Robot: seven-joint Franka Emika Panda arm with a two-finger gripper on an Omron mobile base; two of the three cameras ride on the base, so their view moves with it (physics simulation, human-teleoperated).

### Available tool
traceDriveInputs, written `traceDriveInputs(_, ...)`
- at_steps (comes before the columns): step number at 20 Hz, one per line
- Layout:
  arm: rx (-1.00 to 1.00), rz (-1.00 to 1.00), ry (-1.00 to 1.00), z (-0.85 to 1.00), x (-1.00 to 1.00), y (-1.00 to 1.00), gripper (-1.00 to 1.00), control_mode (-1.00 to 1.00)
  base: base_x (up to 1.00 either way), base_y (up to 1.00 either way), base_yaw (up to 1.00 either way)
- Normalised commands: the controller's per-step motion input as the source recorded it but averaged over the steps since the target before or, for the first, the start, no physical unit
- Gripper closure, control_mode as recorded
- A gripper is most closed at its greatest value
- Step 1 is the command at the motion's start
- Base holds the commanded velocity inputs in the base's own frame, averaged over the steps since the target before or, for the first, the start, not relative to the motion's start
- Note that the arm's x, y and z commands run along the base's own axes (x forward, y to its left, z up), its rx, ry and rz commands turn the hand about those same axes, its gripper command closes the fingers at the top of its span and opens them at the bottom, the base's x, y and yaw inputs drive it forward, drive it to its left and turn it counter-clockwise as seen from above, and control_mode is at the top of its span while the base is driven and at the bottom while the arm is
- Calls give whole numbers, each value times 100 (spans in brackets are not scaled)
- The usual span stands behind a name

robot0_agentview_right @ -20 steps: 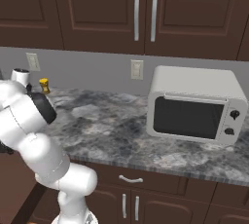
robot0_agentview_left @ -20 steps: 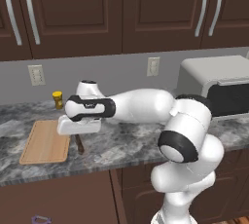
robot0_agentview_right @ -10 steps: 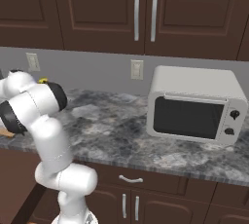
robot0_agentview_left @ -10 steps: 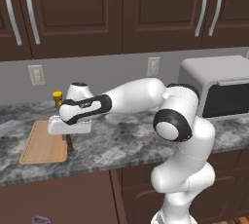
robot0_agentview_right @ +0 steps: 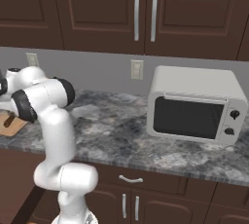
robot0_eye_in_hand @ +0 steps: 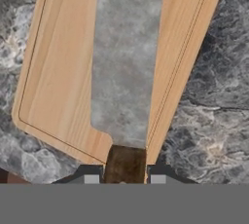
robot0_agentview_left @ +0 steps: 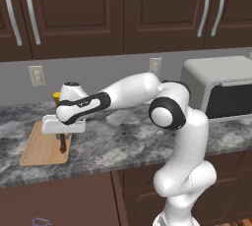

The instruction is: Open the drawer on the left and place the cutting tools on the cutting board.

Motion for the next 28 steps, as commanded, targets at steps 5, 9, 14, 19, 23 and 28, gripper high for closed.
traceDriveInputs(5,0,-3,0,-33,21,5,100,-100,0,0,0)
traceDriveInputs(9,0,-2,0,-31,4,7,100,-100,0,0,0)
traceDriveInputs(14,0,0,0,-14,0,7,100,-100,0,0,0)
traceDriveInputs(19,0,0,0,0,0,0,-100,-100,0,0,0)
traceDriveInputs(23,0,0,0,0,0,0,-100,-100,0,0,0)
traceDriveInputs(28,0,0,0,0,0,0,-100,-100,0,0,0)
